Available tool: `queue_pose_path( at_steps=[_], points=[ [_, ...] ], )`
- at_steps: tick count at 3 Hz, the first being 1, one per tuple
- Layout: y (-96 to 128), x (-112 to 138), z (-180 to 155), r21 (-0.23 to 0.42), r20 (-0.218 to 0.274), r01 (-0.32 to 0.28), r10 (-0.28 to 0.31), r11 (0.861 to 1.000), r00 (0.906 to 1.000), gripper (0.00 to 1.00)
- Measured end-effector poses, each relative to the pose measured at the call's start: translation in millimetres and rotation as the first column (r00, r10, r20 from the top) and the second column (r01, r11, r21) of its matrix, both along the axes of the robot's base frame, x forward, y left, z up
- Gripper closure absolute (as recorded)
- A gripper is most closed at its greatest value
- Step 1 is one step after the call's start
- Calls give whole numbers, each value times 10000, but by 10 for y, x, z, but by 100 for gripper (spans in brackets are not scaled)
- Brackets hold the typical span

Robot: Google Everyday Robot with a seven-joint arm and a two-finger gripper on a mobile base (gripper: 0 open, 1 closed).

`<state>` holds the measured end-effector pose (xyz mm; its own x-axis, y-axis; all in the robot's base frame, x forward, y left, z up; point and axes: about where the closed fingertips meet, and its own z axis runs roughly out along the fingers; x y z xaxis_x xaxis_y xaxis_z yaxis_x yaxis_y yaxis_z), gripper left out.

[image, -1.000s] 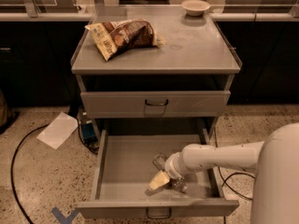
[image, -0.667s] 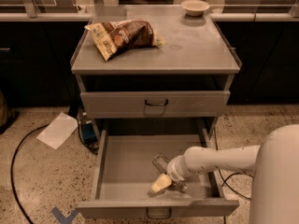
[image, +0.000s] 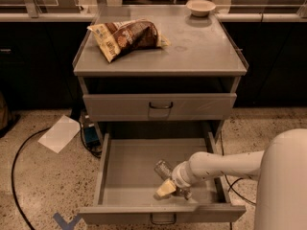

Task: Pick water bottle from middle drawer and place on counter

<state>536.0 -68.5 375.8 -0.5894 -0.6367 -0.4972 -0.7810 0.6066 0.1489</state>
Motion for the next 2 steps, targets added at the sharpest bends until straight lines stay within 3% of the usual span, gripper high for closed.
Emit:
queue_pose_path(
  at_steps=[2],
  points=[
    [0,0,0,1,-1,-1,1,10000,10000,65]
  ],
)
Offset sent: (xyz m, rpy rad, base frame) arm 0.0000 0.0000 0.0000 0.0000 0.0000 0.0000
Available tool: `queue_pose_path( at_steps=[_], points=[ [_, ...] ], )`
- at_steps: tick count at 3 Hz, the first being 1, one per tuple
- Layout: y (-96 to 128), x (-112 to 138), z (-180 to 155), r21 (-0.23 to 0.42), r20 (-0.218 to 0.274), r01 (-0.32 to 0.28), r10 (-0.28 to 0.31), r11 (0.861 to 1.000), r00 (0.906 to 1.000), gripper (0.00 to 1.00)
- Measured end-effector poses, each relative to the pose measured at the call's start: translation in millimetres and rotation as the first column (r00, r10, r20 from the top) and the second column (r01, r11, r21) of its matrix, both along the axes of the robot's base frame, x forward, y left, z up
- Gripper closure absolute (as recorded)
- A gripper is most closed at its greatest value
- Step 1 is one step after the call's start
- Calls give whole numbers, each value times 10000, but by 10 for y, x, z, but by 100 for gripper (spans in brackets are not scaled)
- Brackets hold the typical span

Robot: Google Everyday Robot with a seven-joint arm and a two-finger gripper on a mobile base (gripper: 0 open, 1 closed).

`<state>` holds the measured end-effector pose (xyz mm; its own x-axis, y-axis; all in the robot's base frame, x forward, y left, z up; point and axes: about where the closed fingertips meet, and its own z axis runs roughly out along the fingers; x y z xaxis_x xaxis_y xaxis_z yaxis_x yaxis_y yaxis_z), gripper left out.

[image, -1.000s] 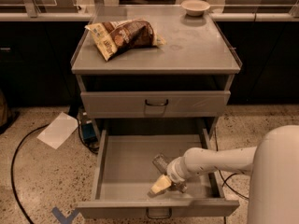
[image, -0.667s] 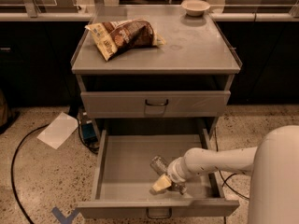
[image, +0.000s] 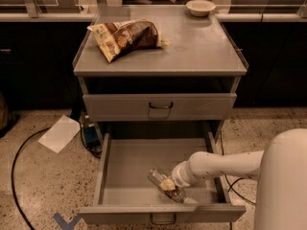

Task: Pick water bottle from middle drawer and place on counter

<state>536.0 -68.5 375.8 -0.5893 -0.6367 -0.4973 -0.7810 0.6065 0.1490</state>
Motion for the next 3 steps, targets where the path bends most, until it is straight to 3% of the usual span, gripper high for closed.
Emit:
queue_pose_path(
  at_steps=[1,2,3],
  points=[
    [20,-11,158,183,-107,-164,166,9997,9998,89],
    [57,4,551,637,33,-494,493,9967,9988,100],
    [96,40,1079,1182,270,-884,857,9890,9960,100]
  ],
)
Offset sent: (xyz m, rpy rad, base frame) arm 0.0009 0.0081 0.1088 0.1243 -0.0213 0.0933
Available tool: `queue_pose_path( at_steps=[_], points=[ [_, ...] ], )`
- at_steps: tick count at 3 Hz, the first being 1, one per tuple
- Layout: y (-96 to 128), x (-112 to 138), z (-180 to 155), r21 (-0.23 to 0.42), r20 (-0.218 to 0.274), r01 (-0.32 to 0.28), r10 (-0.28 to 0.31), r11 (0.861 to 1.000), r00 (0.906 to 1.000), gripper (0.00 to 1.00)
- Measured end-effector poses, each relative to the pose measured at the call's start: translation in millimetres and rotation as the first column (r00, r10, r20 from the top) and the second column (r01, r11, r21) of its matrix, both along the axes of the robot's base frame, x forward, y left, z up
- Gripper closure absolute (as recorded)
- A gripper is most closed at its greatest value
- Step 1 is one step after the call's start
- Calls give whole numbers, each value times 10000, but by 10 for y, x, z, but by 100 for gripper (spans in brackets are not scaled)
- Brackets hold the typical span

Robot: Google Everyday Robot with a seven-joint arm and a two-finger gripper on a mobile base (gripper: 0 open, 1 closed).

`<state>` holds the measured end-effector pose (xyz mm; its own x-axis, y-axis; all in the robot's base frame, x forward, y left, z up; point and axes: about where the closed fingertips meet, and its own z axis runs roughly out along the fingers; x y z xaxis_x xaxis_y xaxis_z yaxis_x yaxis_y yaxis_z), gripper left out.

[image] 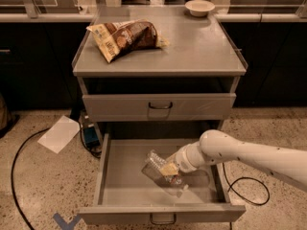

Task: Pick water bottle from middle drawer and place on counter

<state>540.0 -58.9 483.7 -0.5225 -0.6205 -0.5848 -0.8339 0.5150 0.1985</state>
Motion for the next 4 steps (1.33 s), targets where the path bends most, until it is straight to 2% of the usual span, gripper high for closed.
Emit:
queue_pose_path(
  at_steps=[1,2,3,4],
  points=[
    [3,34,445,386,177,-266,259,9989,9995,100],
    [-18,238,1132,431,487,-464,443,9980,9978,100],
    [11,427,1863,371,944,-927,888,9950,9916,100],
    [86,454,2670,410,1168,-1853,1795,9818,9768,100]
  ],
)
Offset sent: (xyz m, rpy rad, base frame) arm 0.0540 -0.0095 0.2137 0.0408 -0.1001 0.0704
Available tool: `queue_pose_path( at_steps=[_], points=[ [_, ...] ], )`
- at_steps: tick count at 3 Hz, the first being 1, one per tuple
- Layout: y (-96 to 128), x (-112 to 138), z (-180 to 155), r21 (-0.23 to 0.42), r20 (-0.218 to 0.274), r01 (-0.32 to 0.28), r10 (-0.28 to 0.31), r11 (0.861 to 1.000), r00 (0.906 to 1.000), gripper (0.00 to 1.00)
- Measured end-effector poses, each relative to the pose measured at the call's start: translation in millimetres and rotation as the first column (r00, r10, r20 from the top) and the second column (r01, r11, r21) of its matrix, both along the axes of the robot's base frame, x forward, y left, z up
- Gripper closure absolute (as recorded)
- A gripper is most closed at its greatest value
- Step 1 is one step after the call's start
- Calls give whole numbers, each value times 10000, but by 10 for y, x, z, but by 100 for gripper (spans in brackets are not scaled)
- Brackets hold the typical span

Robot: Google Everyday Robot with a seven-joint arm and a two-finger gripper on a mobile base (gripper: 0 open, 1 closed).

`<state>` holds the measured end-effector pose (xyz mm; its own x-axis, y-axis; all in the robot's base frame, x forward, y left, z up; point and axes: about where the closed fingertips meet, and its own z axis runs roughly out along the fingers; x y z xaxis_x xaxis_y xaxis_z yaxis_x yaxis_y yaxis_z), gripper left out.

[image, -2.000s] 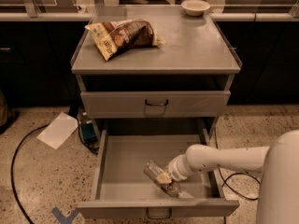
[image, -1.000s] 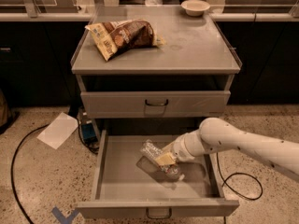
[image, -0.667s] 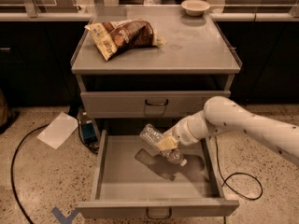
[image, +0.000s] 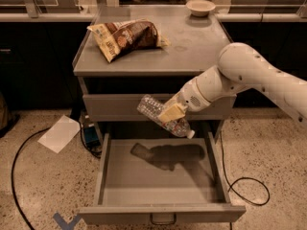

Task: Pick water bottle from middle drawer and place on counter

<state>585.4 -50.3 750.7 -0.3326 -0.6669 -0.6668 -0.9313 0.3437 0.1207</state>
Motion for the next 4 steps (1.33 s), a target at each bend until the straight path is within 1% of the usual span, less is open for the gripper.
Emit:
queue_pose_path(
  at_steps=[1,2,3,4],
  points=[
    [2,3,-1,3,5,5,-5,10000,10000,100],
    [-57,72,75,-42,-109,155,-156,9999,9998,100],
    [-210,217,370,185,-446,376,-368,9991,9983,100],
    [-383,374,845,455,-666,369,-338,9983,9972,100]
  ],
)
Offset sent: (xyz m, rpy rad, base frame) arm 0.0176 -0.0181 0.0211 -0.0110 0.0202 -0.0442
